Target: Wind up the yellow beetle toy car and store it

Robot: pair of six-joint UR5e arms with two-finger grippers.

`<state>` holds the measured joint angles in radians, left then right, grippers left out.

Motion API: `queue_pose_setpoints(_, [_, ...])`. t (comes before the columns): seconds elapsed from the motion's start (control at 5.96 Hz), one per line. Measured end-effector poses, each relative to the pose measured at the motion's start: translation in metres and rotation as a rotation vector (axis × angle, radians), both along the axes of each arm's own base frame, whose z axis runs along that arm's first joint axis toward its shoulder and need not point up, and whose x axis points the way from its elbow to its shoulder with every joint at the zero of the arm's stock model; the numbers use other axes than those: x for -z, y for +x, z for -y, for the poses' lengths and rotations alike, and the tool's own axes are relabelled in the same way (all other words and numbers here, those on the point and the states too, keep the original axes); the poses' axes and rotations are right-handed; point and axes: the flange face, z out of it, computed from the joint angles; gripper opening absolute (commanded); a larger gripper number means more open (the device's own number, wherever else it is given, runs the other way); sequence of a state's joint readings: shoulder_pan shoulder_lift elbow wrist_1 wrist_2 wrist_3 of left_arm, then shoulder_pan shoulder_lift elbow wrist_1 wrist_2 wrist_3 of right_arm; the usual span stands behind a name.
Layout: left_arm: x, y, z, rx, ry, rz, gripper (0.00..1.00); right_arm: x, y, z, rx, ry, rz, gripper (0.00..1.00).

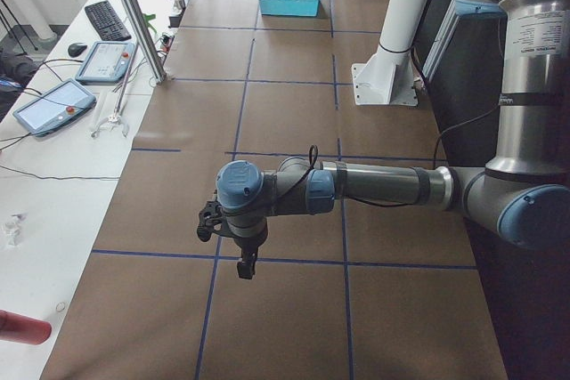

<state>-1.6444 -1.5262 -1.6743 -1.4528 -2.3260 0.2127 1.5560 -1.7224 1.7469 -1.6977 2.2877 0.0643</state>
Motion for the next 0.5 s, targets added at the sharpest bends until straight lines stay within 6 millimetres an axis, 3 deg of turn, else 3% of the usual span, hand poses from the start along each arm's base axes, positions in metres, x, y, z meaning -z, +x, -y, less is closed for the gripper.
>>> queue_pose_setpoints(0.5, [0.0007, 0.0001, -0.0004, -0.001, 0.004, -0.001, 1.00, -0.0146, 0.0046, -0.0049, 0.042, 0.017, 0.012, 1.00])
